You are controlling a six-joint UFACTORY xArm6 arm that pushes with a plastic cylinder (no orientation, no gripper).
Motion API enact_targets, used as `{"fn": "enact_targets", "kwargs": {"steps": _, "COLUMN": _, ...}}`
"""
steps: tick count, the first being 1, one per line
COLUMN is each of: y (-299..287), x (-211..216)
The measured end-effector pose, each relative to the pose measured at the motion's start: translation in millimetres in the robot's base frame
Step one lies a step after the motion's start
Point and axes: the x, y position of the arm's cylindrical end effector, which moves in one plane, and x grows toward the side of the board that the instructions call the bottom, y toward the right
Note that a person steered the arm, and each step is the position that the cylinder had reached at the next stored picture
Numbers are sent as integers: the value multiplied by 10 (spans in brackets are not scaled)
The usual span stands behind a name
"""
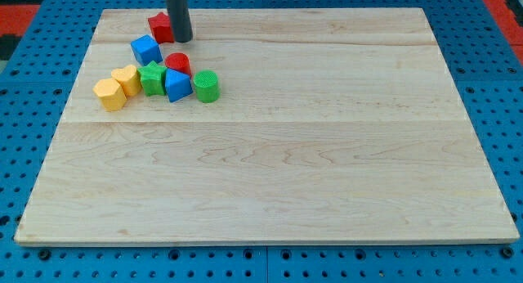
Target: Move the blue triangle towards the top center
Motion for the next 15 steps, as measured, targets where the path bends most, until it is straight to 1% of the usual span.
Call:
{"fn": "enact_targets", "kwargs": {"steps": 1, "y": -260, "x": -6}}
{"fn": "enact_targets", "kwargs": {"steps": 2, "y": 454, "x": 338}}
{"fn": "enact_targets", "kwargs": {"steps": 3, "y": 1195, "x": 1193}}
{"fn": "enact_targets", "kwargs": {"steps": 4, "y": 1044, "x": 2023}}
{"fn": "enact_targets", "kwargs": {"steps": 5, "y": 219, "x": 2088}}
{"fn": "enact_targets", "kwargs": {"steps": 6, "y": -291, "x": 1715}}
{"fn": "enact_targets", "kwargs": {"steps": 7, "y": -292, "x": 1519}}
{"fn": "enact_targets", "kwargs": {"steps": 8, "y": -14, "x": 1500}}
{"fn": "enact_targets", "kwargs": {"steps": 10, "y": 251, "x": 1192}}
{"fn": "enact_targets", "kwargs": {"steps": 11, "y": 708, "x": 1122}}
{"fn": "enact_targets", "kwargs": {"steps": 12, "y": 924, "x": 820}}
{"fn": "enact_targets", "kwargs": {"steps": 13, "y": 875, "x": 605}}
{"fn": "enact_targets", "kwargs": {"steps": 14, "y": 888, "x": 798}}
{"fn": "enact_targets", "kwargs": {"steps": 15, "y": 380, "x": 793}}
